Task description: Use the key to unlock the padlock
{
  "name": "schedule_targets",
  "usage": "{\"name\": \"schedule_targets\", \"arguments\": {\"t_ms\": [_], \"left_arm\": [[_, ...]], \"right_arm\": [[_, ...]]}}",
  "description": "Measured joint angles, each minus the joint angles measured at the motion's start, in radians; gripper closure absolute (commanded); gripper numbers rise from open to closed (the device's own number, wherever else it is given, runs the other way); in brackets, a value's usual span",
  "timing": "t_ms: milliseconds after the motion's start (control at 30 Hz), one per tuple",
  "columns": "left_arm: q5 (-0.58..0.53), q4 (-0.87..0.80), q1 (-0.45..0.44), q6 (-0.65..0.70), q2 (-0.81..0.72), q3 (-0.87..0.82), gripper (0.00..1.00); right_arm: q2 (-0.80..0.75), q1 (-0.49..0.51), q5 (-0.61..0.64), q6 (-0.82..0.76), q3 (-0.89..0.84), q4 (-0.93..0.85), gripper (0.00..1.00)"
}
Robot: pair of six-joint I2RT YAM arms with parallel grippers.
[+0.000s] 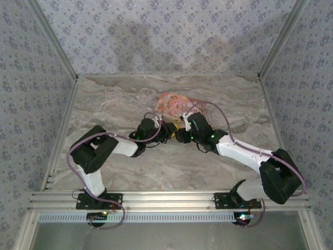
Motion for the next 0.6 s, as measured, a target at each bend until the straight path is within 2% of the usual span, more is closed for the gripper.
{"name": "schedule_targets", "arguments": {"t_ms": [333, 467, 600], "left_arm": [[0.005, 0.0, 0.003, -0.001, 0.0, 0.0, 1.0], [0.008, 0.0, 0.006, -0.004, 0.0, 0.0, 1.0], [0.008, 0.0, 0.006, -0.008, 0.0, 0.0, 1.0]], "right_arm": [[0.049, 0.0, 0.007, -0.033, 0.024, -0.004, 0.6], [0.066, 0.0, 0.012, -0.047, 0.041, -0.01, 0.66], [0.072, 0.0, 0.016, -0.057, 0.047, -0.016, 0.77]]}}
